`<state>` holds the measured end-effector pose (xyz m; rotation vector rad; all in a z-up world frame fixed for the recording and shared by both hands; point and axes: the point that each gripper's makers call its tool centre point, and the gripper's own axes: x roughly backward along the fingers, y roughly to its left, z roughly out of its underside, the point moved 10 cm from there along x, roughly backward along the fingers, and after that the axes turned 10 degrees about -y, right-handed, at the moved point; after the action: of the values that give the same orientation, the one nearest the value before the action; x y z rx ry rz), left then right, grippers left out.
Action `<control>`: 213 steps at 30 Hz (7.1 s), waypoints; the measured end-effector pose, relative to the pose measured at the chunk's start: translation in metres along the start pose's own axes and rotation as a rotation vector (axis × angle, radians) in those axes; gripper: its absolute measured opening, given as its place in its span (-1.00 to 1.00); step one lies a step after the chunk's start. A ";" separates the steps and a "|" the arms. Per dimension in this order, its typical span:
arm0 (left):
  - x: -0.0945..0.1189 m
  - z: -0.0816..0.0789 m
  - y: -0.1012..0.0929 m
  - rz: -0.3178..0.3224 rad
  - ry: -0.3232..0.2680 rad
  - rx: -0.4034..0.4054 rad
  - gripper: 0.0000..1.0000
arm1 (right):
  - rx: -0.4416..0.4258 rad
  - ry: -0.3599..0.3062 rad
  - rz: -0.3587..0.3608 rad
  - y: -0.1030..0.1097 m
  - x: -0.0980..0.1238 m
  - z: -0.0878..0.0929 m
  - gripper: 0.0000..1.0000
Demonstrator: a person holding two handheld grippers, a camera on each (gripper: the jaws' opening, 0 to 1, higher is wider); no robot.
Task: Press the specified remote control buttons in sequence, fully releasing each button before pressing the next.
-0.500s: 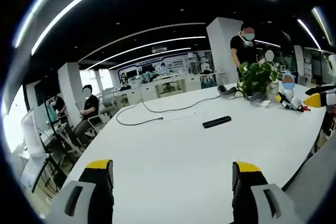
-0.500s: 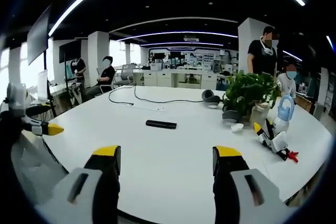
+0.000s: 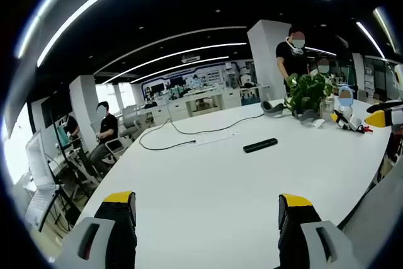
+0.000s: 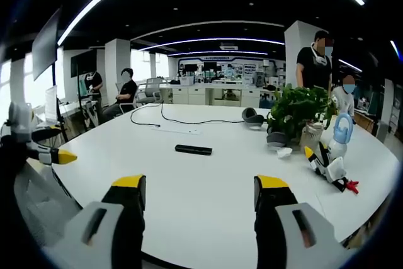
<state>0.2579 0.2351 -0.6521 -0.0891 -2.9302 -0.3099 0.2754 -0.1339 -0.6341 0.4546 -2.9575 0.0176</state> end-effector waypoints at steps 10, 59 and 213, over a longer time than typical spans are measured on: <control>-0.001 0.001 -0.001 0.011 0.012 -0.002 0.96 | -0.002 0.003 -0.008 0.001 0.000 0.000 0.42; -0.016 -0.015 -0.016 0.200 0.035 0.001 0.92 | -0.008 -0.002 -0.016 0.001 0.000 -0.001 0.34; -0.371 0.015 -0.143 1.081 0.702 -0.713 -0.53 | -0.063 0.290 -0.067 0.006 -0.006 0.019 -1.00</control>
<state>0.6073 0.0838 -0.7687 -1.2675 -1.6289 -0.9010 0.2762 -0.1266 -0.6534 0.4966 -2.6499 -0.0166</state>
